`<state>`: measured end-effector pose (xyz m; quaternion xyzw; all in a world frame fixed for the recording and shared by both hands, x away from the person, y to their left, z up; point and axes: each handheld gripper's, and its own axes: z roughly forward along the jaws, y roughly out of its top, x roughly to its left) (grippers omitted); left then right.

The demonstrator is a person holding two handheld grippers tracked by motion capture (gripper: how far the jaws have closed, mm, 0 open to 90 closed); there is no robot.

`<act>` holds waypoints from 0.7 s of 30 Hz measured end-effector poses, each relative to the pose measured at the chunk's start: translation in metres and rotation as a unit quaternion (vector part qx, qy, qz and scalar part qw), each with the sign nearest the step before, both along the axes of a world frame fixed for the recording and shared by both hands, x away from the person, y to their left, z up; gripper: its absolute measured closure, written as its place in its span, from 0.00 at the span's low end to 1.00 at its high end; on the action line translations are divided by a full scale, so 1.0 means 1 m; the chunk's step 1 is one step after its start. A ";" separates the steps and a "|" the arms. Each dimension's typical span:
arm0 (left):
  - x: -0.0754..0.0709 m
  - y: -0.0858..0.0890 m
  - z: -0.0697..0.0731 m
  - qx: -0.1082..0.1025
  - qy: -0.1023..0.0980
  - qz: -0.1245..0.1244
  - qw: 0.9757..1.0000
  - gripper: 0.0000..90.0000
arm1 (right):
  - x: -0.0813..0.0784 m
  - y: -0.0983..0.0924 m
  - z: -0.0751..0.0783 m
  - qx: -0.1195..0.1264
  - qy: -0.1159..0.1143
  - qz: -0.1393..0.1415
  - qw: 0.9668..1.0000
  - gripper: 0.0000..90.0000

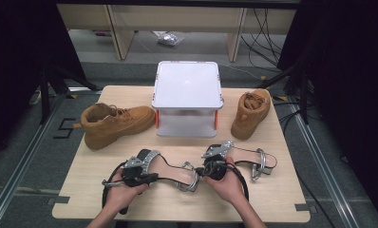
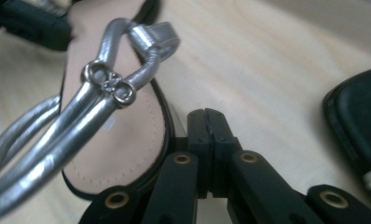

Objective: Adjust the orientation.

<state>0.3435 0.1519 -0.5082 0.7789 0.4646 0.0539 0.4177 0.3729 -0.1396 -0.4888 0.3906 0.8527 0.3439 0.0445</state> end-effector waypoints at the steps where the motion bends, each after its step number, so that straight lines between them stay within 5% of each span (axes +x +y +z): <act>1: 0.001 0.000 0.000 0.001 0.001 -0.001 1.000 1.00 | -0.005 -0.001 0.000 -0.002 0.000 0.003 1.000 1.00; 12: 0.012 -0.003 0.002 0.010 0.001 0.010 1.000 1.00 | -0.032 0.007 0.000 0.001 0.005 0.029 1.000 1.00; 21: 0.043 -0.015 0.002 0.010 0.007 0.002 1.000 1.00 | -0.036 0.010 -0.002 0.006 0.028 0.033 0.999 1.00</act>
